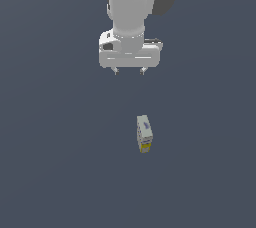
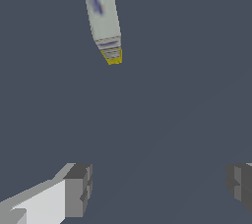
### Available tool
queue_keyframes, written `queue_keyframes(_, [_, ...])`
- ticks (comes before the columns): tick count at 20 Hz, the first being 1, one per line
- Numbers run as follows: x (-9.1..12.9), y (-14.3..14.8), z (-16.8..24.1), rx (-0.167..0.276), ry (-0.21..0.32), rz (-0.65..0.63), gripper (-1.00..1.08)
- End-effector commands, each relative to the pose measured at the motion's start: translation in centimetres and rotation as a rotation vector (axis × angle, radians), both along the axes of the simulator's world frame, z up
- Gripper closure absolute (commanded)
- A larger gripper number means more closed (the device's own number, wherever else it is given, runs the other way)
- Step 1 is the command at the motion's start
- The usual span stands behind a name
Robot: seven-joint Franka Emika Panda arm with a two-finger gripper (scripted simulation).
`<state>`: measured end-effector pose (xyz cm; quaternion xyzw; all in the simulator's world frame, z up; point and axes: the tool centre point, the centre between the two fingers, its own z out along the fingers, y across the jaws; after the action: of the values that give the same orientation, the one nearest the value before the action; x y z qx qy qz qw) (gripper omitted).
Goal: Pick up the object and move it to a goal position.
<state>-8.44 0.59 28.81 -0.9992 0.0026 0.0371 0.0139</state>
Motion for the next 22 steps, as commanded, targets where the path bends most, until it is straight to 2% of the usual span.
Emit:
queue_keyframes(1, [0.0,0.0,0.0,0.0,0.0,0.0,-0.92])
queue_keyframes(15, [0.3,1.0,-0.3,0.006,0.016,0.032,-0.92])
queue_keyframes(22, [2.2,1.5,-0.8,0.0,0.006,0.05,-0.92])
